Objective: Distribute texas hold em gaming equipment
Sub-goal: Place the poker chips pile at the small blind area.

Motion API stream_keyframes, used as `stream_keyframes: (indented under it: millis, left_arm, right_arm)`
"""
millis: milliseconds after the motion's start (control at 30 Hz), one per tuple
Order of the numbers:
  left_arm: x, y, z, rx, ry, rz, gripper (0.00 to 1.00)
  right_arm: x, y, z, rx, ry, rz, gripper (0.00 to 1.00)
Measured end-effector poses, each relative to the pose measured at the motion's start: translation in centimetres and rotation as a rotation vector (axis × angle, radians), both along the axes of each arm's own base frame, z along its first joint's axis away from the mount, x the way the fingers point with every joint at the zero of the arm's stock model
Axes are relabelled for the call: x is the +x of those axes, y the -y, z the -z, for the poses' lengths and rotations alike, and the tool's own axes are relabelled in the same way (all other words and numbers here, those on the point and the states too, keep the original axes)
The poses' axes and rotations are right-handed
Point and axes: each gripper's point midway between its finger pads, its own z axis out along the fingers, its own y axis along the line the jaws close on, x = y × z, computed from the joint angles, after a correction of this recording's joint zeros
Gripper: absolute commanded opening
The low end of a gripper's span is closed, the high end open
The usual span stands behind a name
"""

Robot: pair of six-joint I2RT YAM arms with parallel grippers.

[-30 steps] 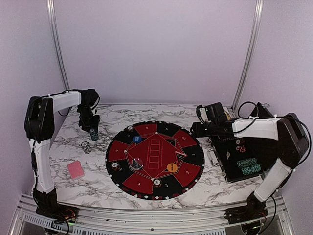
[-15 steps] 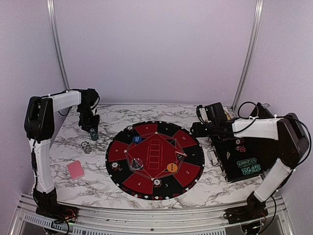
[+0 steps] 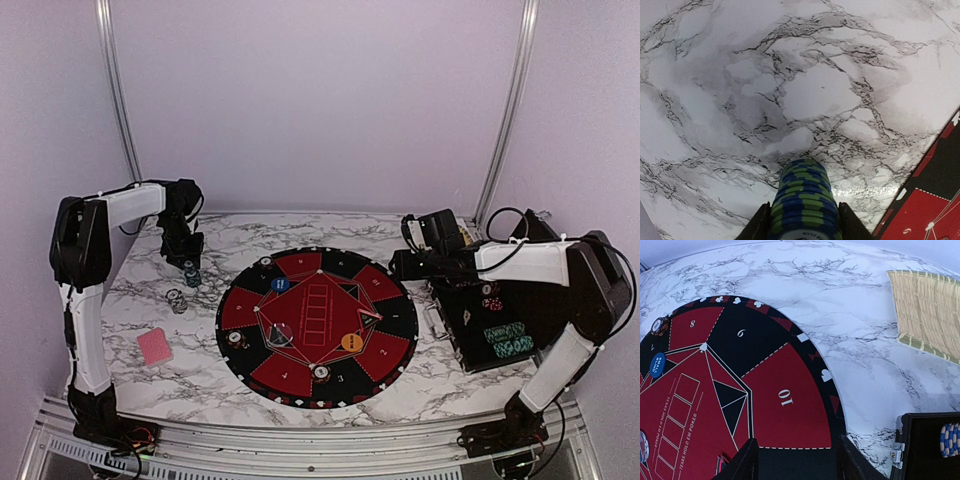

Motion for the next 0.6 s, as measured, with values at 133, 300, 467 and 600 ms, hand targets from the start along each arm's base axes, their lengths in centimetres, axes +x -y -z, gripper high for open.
stream_keyframes:
  millis: [133,300,467,600]
  left_arm:
    - [0.5,0.3,-0.7,-0.004,0.019,0.006,0.4]
    - [1.1,1.2,-1.6,-0.007,0.036,0.023,0.39]
    - [1.8,2.9,-1.3,-0.007,0.034,0.055,0.39]
    - [2.0,4.7,-0.5,-0.006,0.021,0.089,0.39]
  right_arm:
    - [0.0,0.0,0.0,0.0,0.0,0.0,0.51]
    - [0.0,0.0,0.0,0.0,0.0,-0.001,0.51]
    - [0.0,0.0,0.0,0.0,0.0,-0.001,0.51]
    - [0.0,0.0,0.0,0.0,0.0,-0.001,0.51]
